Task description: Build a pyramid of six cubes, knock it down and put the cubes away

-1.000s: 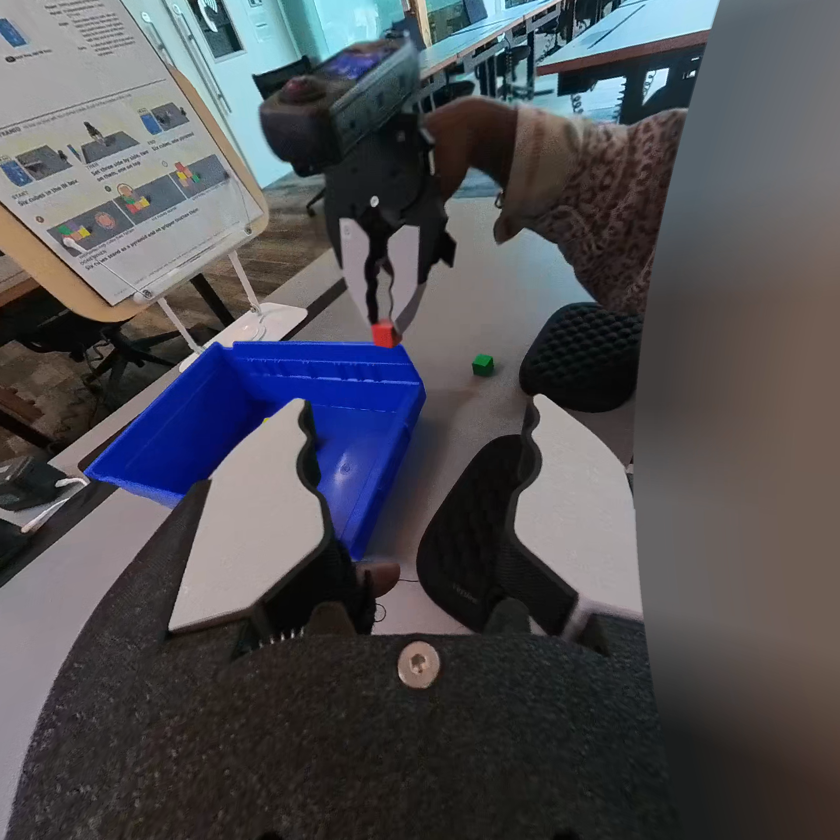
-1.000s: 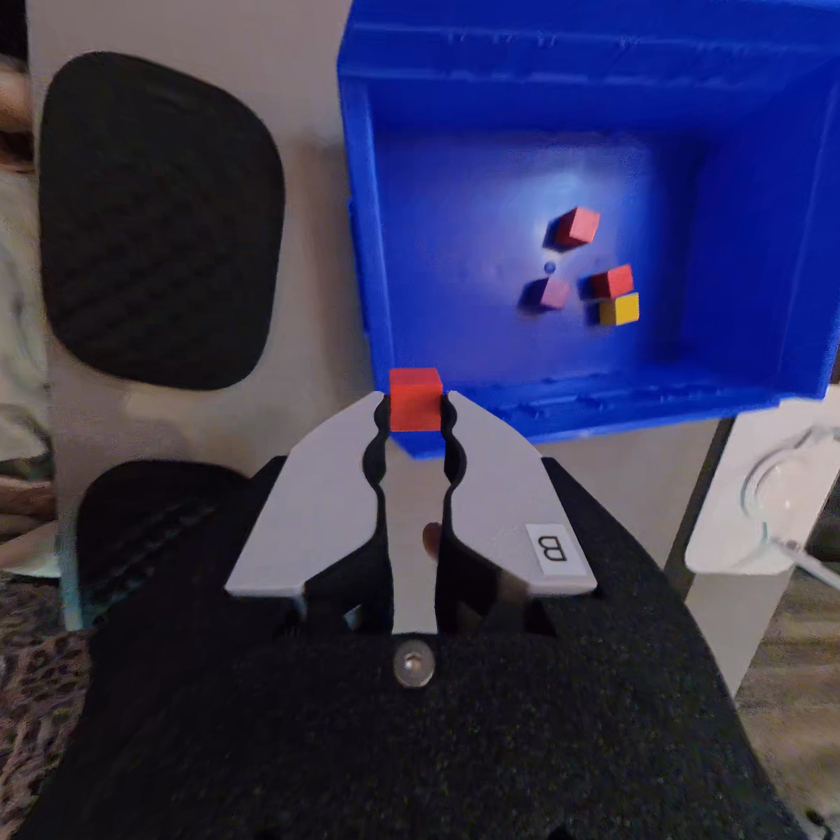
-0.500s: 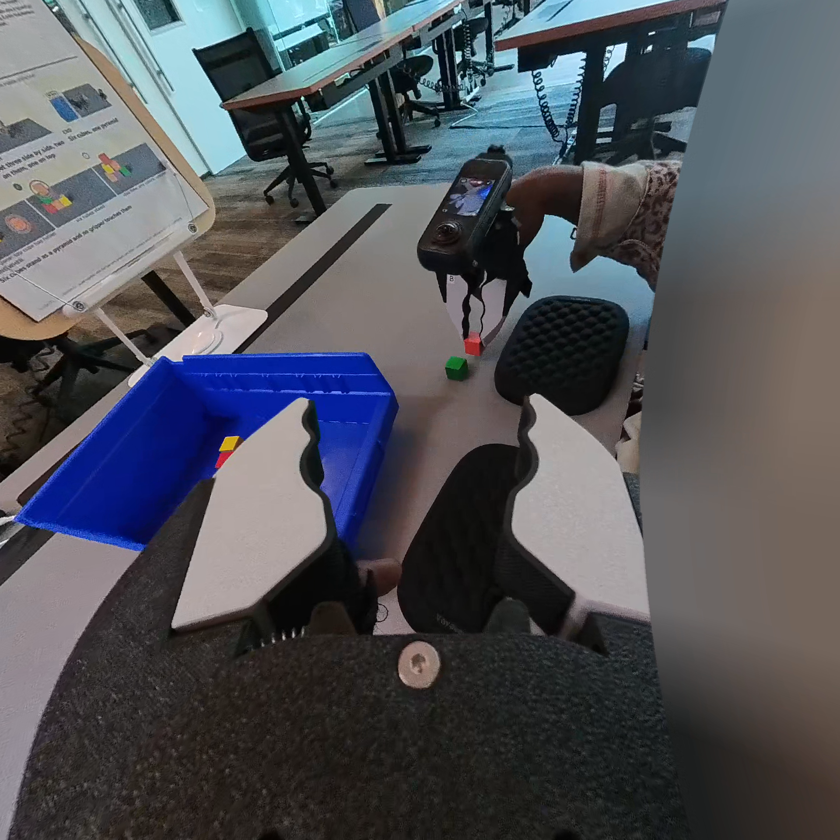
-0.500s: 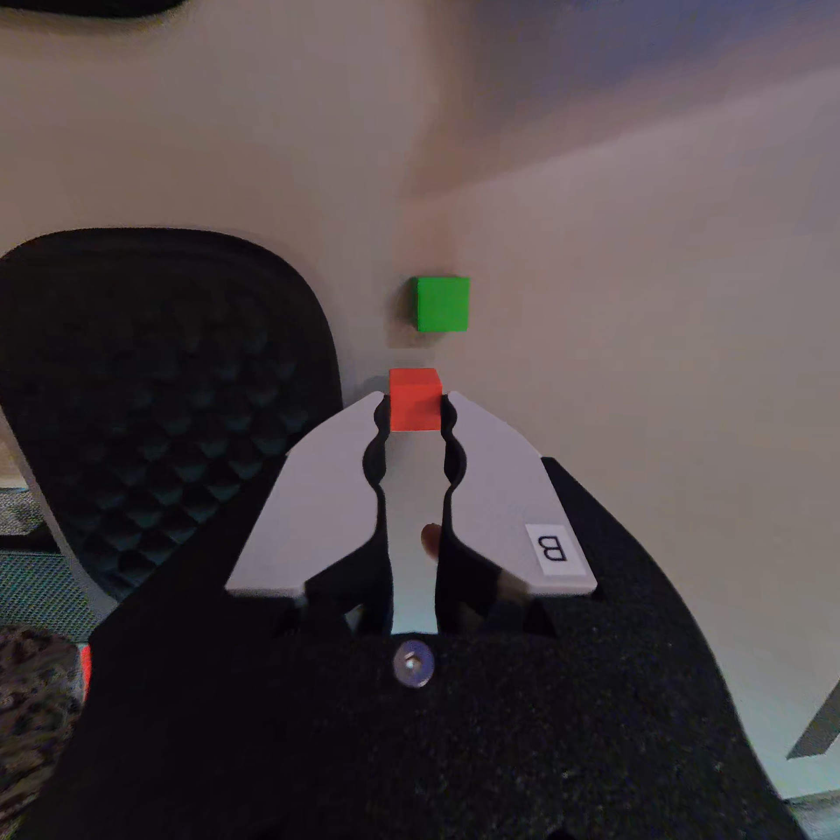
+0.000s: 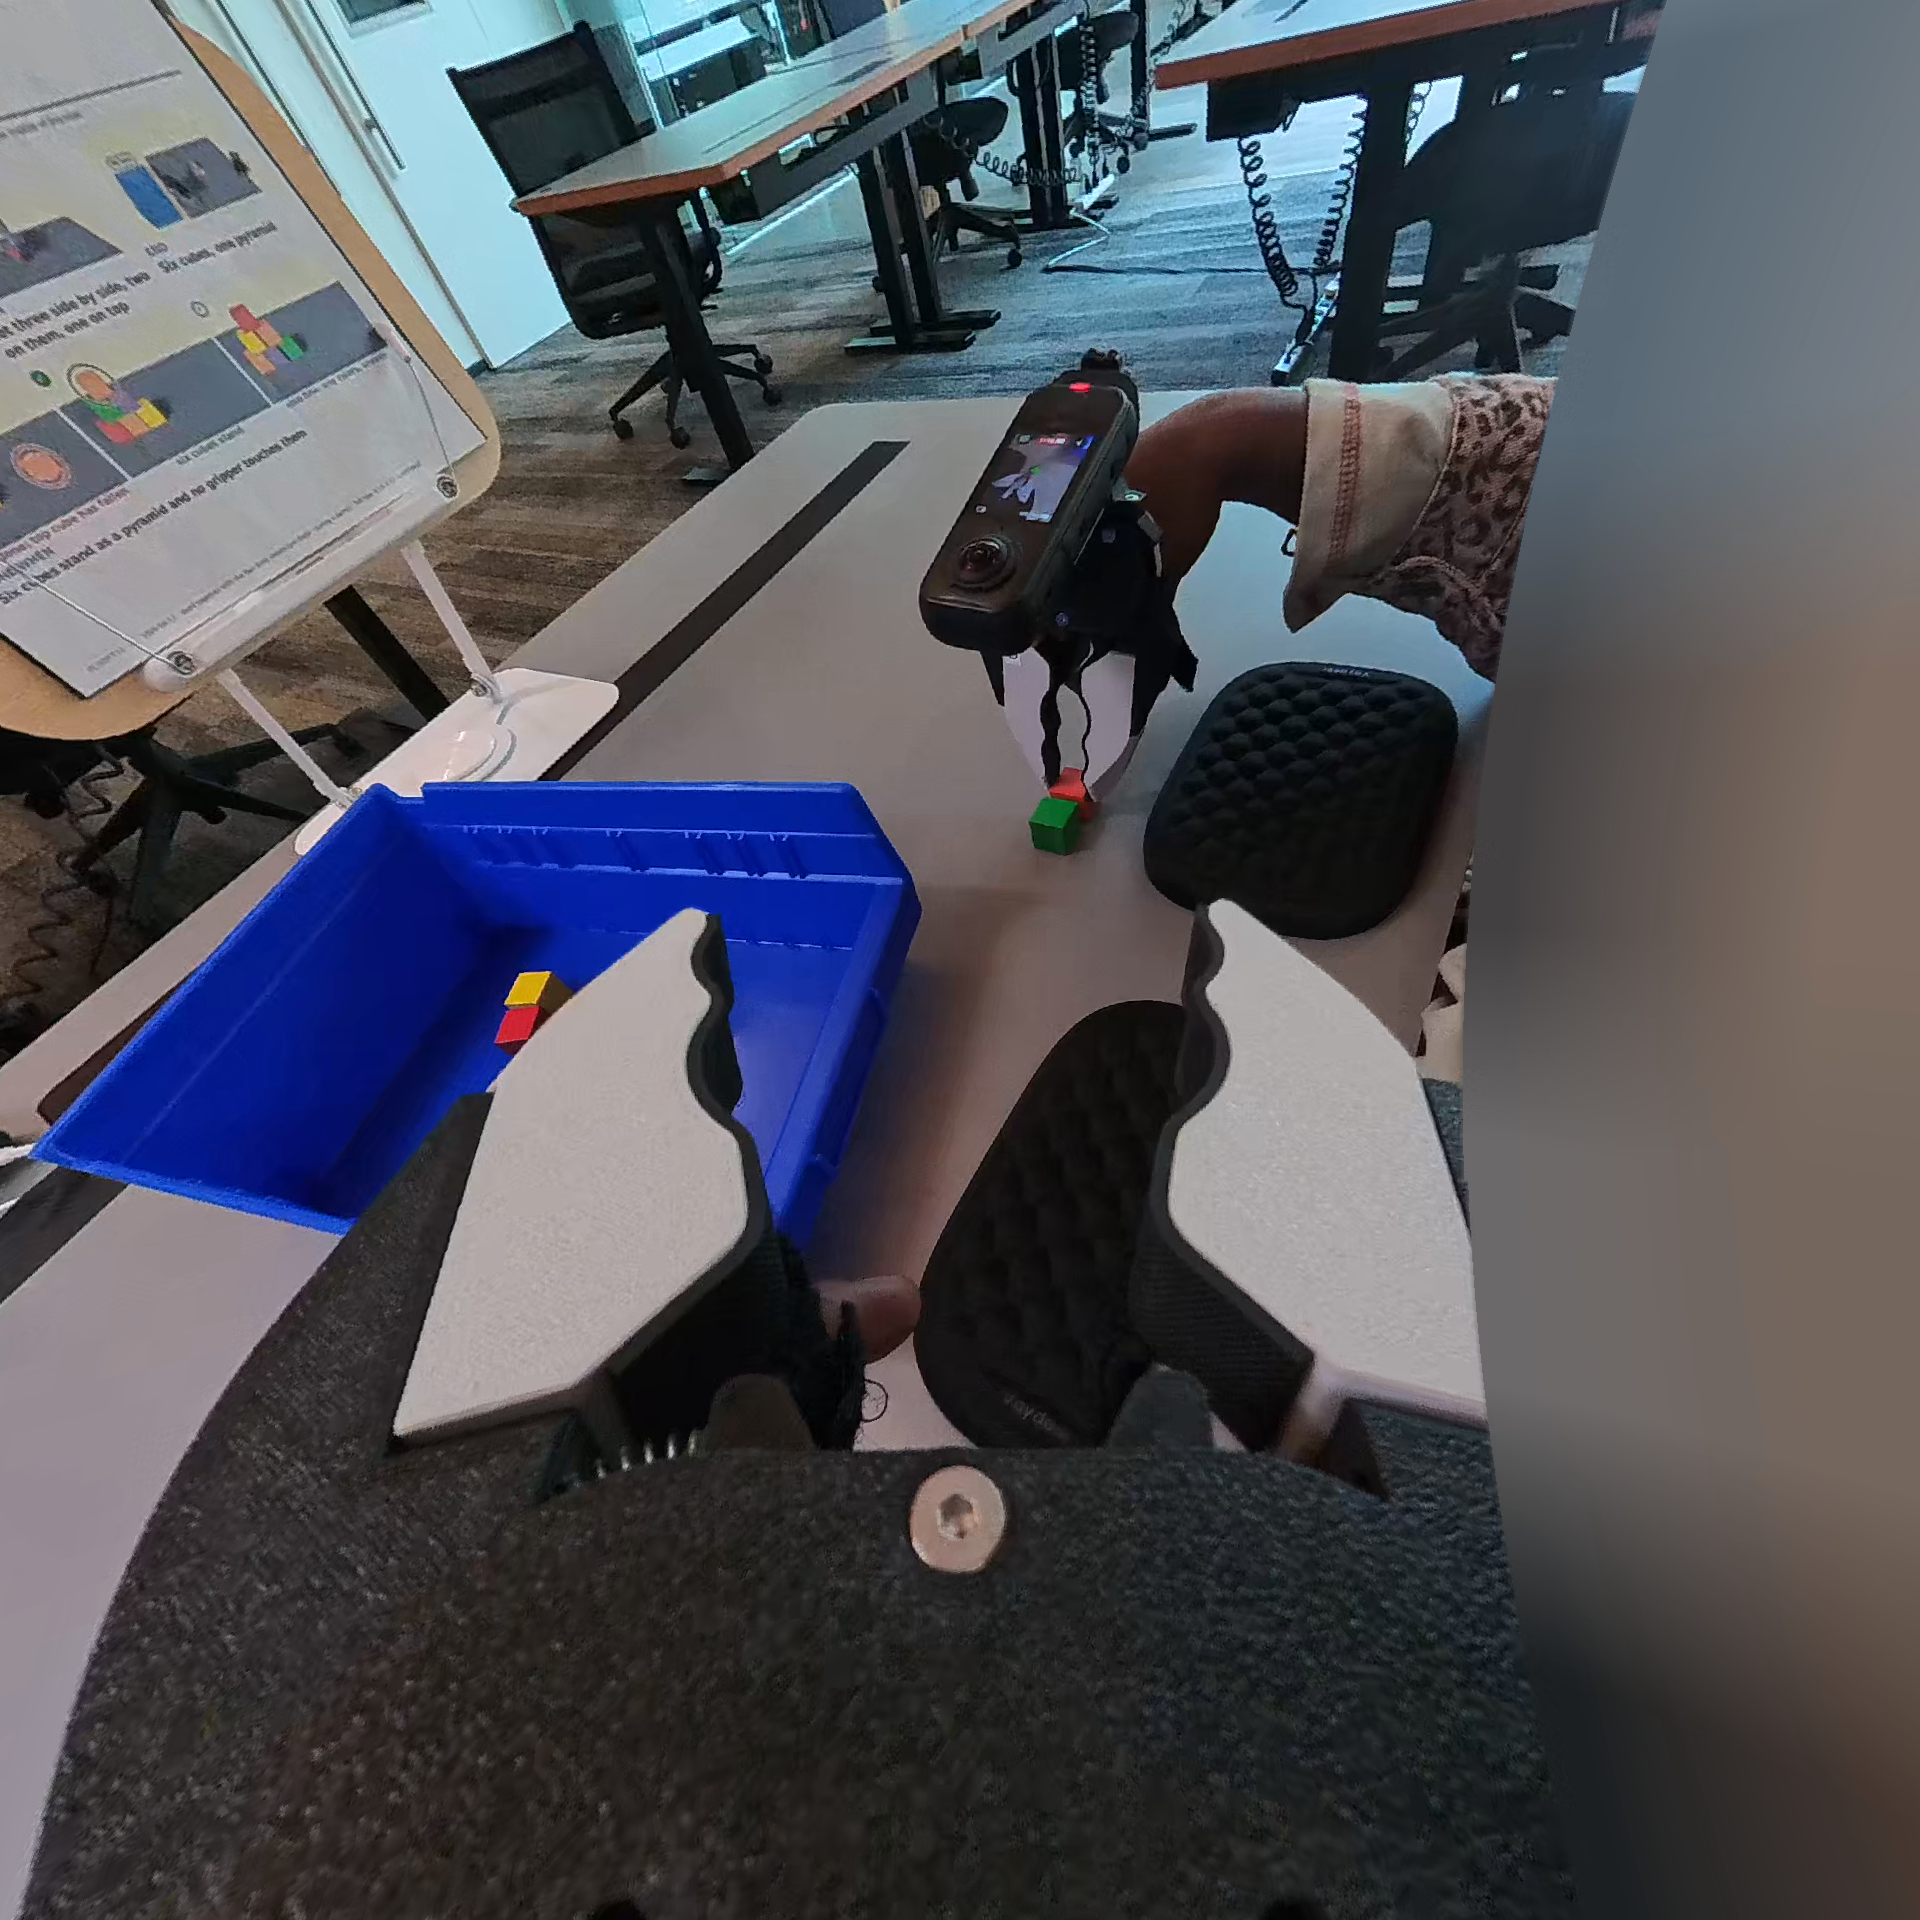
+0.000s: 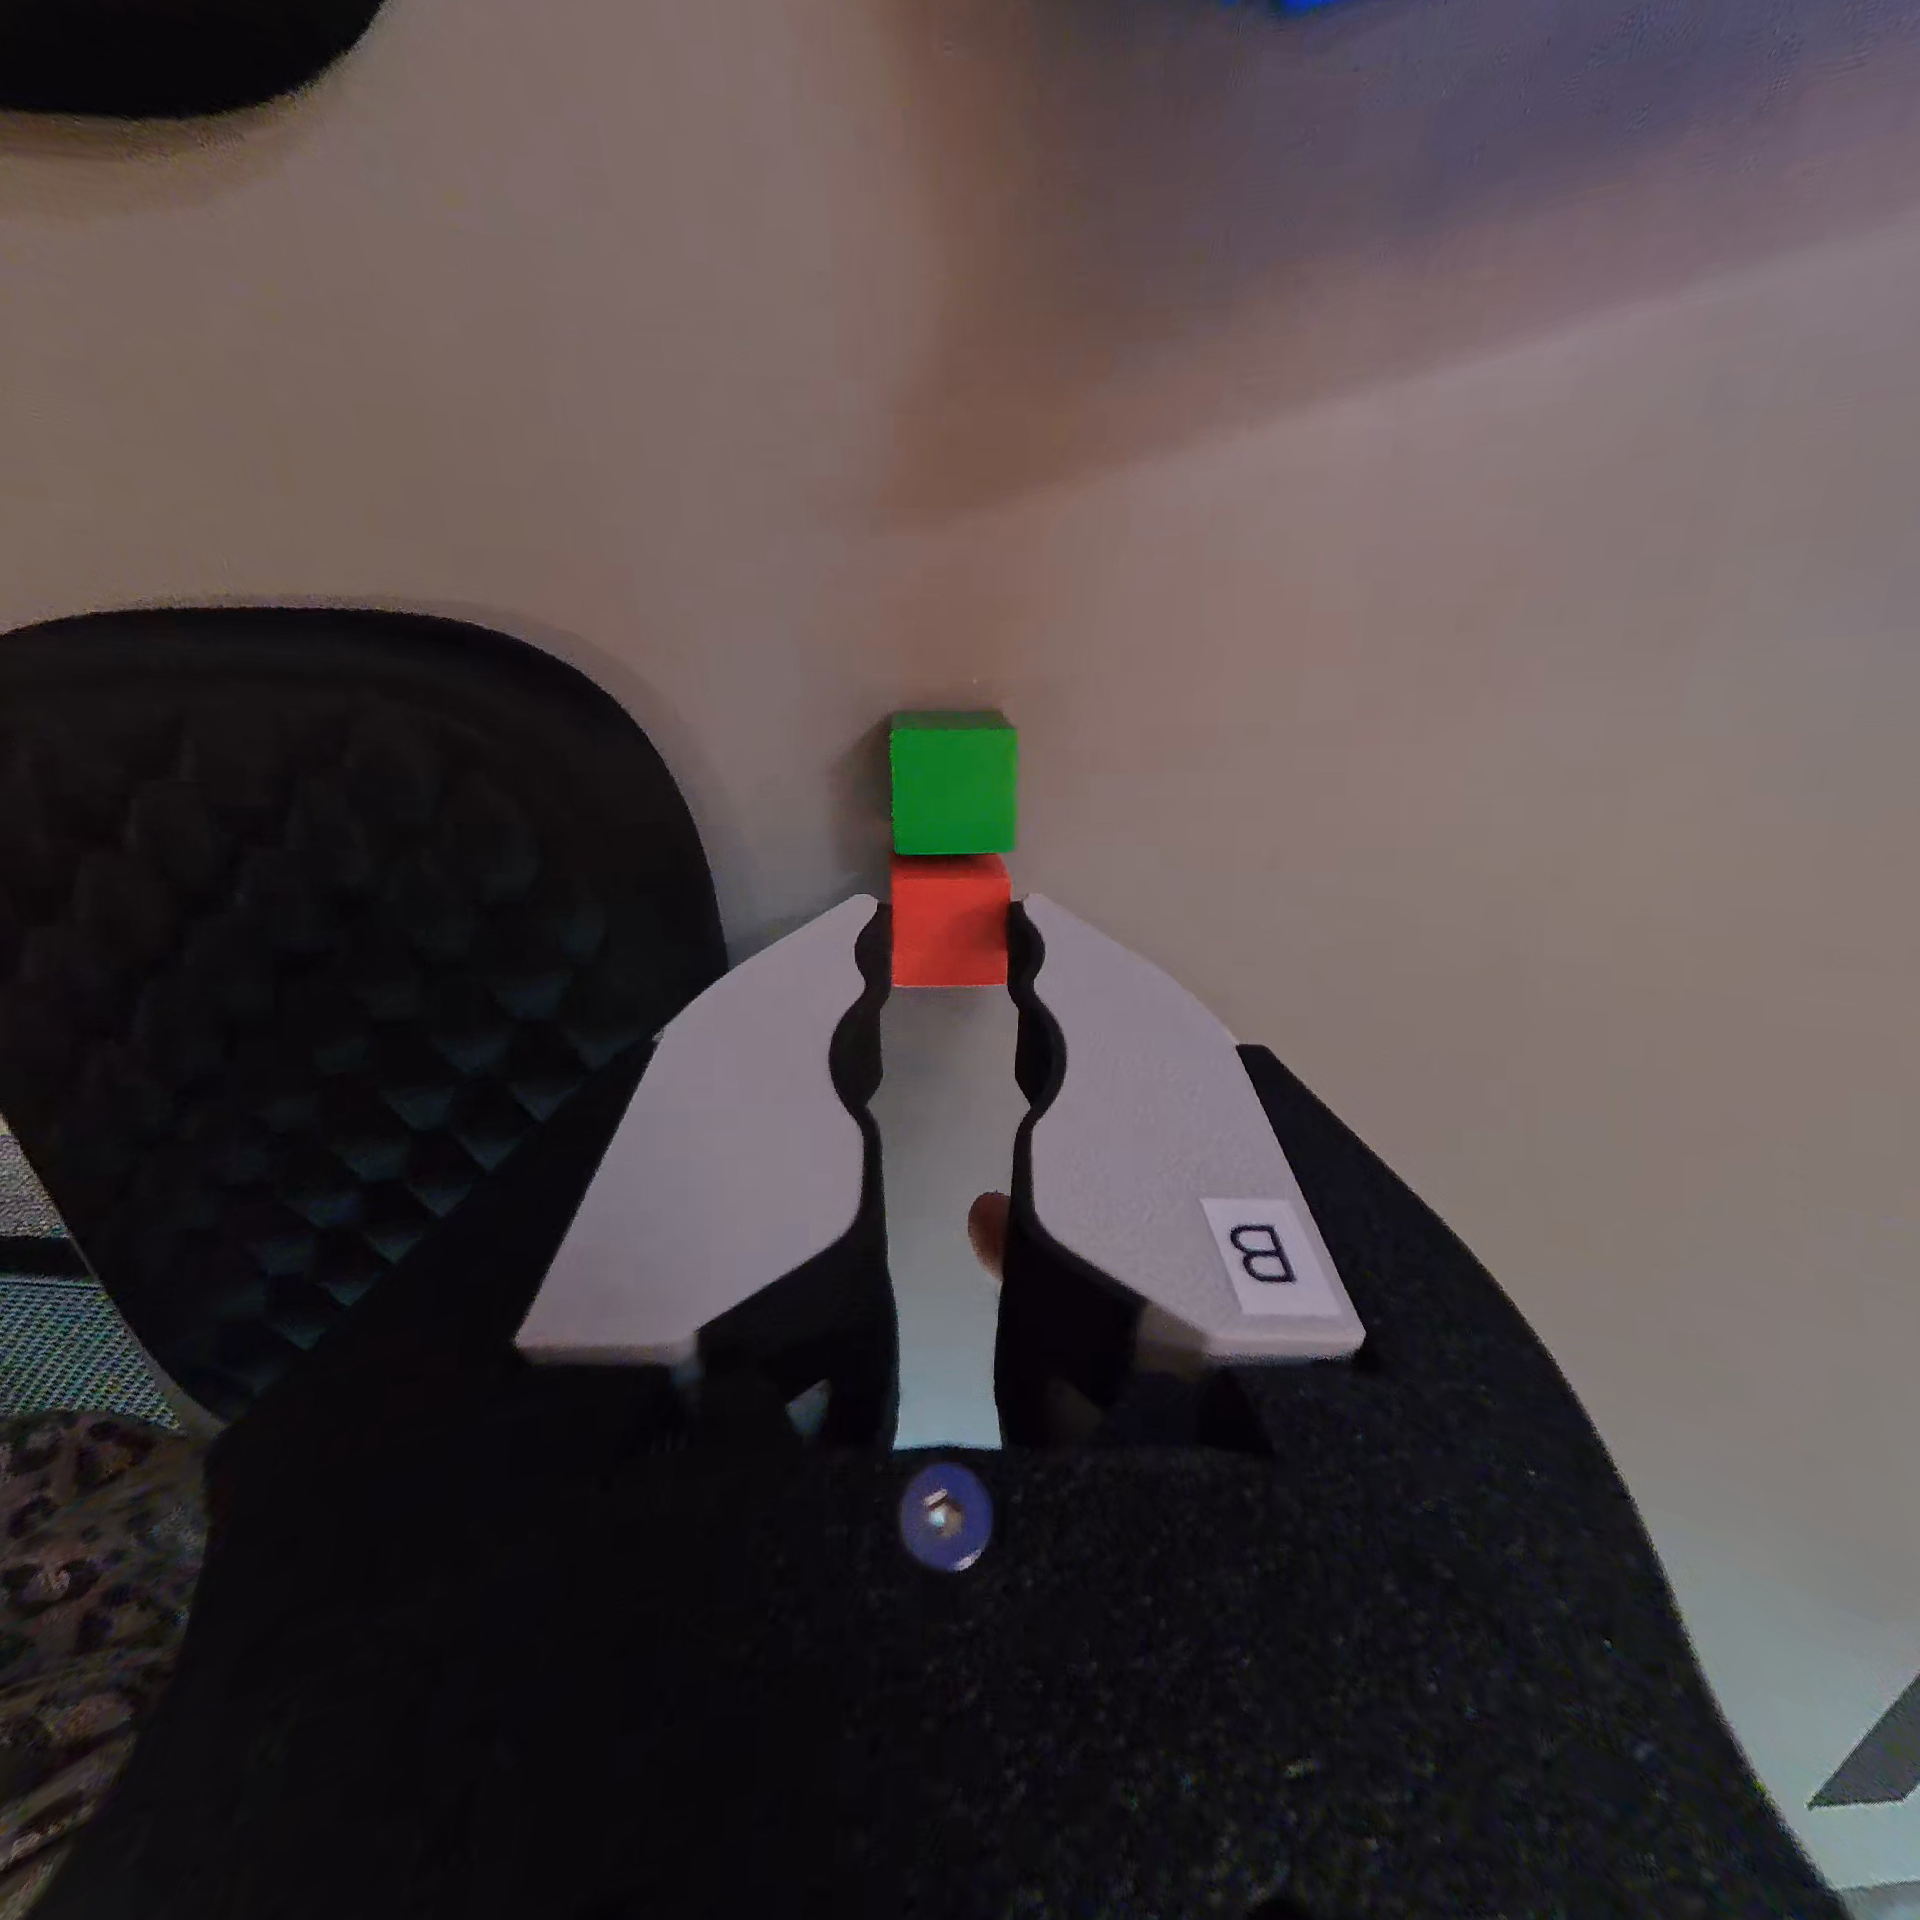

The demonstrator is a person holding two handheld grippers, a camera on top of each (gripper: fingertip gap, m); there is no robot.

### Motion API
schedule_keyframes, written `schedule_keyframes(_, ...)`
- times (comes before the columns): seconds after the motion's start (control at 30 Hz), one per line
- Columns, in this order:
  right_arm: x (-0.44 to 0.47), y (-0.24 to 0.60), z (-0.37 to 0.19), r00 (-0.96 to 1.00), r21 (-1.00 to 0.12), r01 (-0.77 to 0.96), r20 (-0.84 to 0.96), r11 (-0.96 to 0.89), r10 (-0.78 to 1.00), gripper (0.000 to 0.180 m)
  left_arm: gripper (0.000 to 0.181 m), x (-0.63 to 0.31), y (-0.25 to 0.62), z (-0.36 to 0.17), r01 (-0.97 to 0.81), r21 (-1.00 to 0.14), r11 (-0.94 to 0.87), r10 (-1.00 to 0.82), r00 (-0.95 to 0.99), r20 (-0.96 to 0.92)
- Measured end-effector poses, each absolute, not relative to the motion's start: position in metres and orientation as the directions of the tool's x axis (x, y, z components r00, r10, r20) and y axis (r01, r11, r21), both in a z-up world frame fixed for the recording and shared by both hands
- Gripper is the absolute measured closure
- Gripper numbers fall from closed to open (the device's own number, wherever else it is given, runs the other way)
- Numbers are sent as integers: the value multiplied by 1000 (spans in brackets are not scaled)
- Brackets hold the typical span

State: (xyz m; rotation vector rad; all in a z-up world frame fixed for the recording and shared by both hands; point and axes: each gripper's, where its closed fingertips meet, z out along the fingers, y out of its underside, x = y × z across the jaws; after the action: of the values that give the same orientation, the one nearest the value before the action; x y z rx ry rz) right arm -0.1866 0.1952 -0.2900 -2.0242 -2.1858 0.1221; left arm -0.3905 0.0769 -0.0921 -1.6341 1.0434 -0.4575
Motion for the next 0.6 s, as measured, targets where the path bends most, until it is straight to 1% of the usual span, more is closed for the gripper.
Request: schedule_keyframes(0.6,-189,195,-290,-81,-194,977,59,91,995,159,97,-392,77,-97,-419,-908,-26,-821,527,-220)
